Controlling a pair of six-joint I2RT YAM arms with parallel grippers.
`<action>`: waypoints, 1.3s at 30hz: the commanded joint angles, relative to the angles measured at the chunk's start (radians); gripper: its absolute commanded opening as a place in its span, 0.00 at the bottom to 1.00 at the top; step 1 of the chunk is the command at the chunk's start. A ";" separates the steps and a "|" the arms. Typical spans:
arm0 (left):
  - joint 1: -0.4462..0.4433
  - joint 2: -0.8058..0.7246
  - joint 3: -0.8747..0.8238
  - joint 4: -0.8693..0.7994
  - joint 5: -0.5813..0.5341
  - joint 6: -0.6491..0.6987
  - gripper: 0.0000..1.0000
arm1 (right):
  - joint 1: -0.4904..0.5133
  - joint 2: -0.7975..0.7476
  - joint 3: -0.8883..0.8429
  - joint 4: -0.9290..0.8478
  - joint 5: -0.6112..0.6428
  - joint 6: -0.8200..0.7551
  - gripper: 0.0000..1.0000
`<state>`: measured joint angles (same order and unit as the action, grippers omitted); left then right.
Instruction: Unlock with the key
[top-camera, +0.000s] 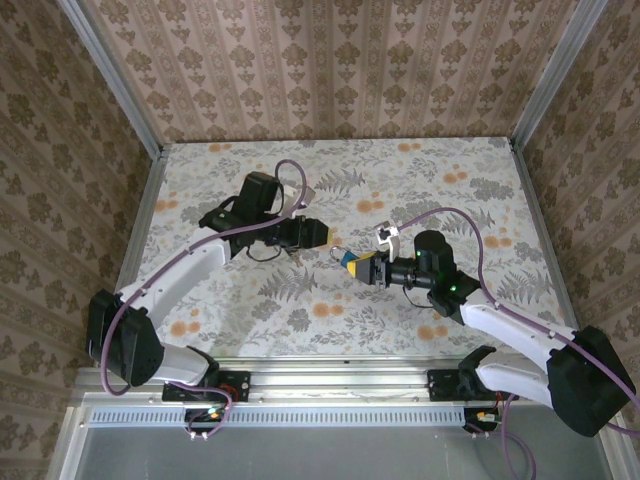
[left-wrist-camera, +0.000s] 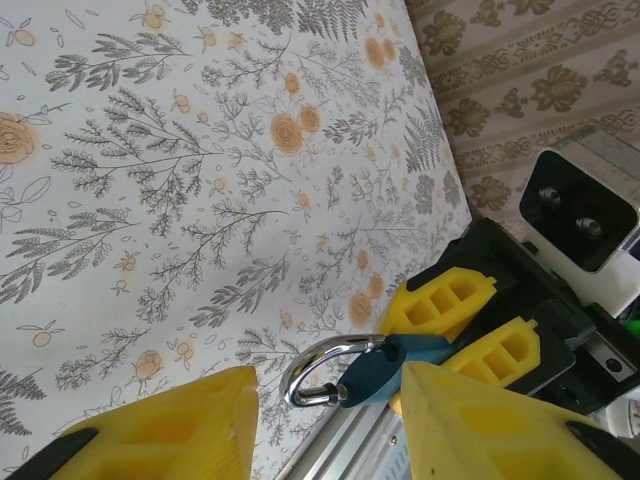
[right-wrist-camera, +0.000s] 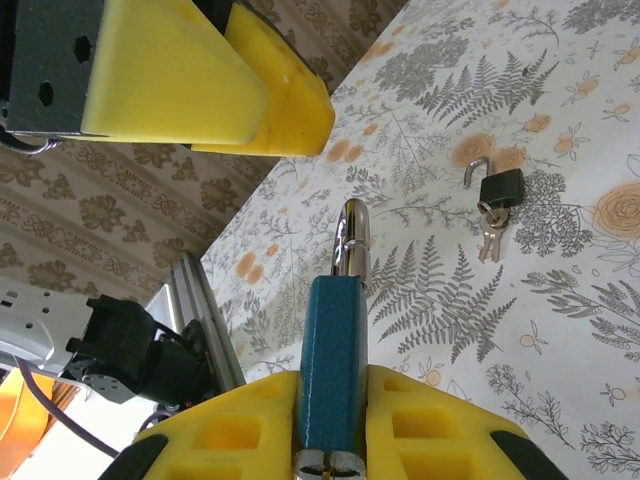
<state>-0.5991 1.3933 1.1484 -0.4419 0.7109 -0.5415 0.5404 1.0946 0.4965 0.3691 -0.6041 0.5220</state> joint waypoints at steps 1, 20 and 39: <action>-0.027 0.021 0.035 -0.001 0.044 0.040 0.49 | -0.002 -0.011 0.034 0.048 -0.045 -0.016 0.00; -0.059 0.128 0.099 -0.168 -0.085 0.109 0.34 | -0.002 -0.081 0.032 0.041 -0.098 -0.028 0.00; -0.050 0.102 0.050 -0.175 -0.106 0.098 0.13 | -0.012 -0.083 0.031 -0.031 0.101 -0.021 0.00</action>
<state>-0.6594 1.5124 1.2236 -0.5930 0.6140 -0.4480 0.5392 1.0088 0.4965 0.3168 -0.5827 0.5034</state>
